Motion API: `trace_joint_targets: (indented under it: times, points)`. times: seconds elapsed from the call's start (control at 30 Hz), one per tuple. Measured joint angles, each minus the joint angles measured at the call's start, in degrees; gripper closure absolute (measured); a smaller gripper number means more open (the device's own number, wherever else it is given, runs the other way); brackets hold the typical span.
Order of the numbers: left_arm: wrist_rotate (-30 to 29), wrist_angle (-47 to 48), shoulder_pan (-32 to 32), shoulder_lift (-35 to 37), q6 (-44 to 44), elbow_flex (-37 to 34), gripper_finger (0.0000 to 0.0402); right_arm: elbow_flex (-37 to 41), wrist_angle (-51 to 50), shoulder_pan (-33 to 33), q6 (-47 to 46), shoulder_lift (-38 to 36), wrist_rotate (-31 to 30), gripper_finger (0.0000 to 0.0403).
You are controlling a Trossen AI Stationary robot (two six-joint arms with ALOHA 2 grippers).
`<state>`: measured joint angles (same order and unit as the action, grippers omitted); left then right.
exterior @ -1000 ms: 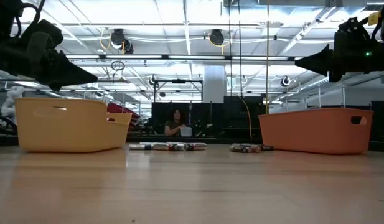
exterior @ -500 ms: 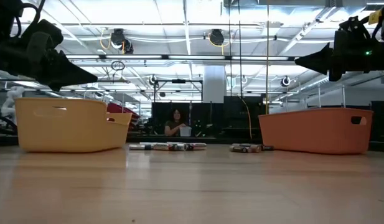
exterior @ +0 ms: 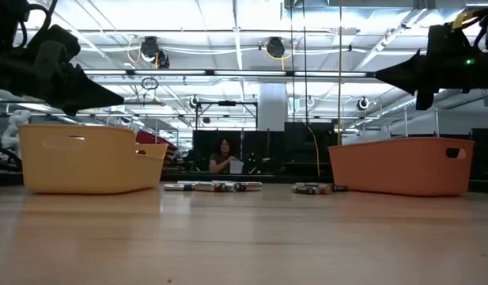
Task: Sort batteries
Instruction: Put the black battery into the orange bin
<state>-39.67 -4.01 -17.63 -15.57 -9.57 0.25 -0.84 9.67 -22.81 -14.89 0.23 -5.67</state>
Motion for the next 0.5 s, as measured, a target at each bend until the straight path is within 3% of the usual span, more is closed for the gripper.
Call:
trace_joint_targets:
  times: [0.13,0.37,0.5]
  points:
    - [-0.2,-0.11,0.02,0.0,0.93,0.0,0.0393,0.0,-1.52,0.04,-1.48,1.63,7.19,0.0403]
    - [0.01,-0.29,0.04,0.0,1.85,0.0,0.0393,0.0,-0.17,0.04,0.2,6.67,9.05,0.0388]
    - [-2.06,-3.56,1.24,-0.03,10.58,0.0,0.039,0.0,2.0,0.04,5.32,9.25,8.6,0.0358]
